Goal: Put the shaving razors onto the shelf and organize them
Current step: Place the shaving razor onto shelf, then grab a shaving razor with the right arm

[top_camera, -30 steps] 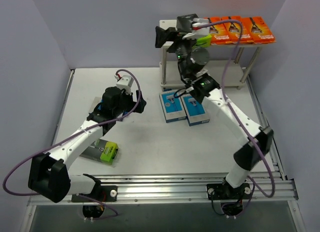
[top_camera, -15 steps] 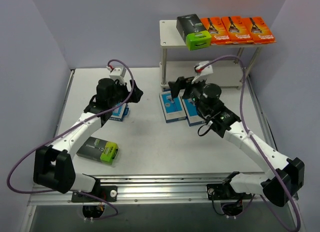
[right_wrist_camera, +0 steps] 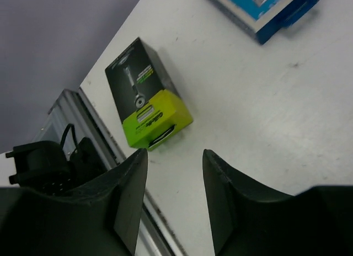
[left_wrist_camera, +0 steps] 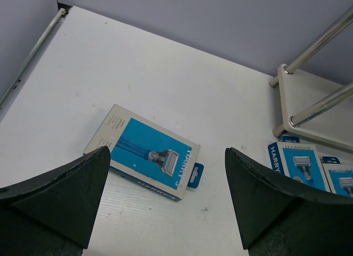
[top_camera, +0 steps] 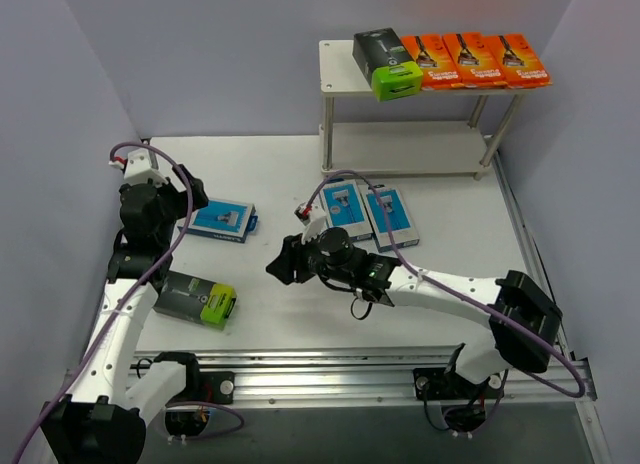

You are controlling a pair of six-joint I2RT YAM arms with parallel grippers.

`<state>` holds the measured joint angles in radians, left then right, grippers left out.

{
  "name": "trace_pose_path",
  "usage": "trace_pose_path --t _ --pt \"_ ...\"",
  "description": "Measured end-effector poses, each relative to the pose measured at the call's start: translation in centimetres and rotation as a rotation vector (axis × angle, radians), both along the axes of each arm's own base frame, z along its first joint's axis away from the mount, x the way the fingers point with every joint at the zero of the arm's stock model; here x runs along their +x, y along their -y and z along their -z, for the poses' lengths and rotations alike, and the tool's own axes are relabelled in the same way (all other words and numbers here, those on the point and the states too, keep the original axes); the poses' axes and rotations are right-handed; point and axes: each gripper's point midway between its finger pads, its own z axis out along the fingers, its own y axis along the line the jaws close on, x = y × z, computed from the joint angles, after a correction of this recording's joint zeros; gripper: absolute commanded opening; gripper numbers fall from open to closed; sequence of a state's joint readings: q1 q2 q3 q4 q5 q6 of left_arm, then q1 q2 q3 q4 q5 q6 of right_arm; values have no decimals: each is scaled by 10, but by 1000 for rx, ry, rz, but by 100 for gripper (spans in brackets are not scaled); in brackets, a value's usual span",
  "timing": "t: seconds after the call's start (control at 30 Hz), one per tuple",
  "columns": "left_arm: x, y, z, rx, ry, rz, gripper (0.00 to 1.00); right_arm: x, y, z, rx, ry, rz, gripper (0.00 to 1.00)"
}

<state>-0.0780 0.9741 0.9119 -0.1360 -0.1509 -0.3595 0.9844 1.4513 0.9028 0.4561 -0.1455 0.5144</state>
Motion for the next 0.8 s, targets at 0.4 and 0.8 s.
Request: trace_pose_path --t 0.4,0.8 --pt "-8 -22 4 70 -28 -103 94 -61 -64 79 77 -375 -5 36" --pt "-12 -20 2 86 -26 -106 94 -64 -95 103 114 -497 27 36"
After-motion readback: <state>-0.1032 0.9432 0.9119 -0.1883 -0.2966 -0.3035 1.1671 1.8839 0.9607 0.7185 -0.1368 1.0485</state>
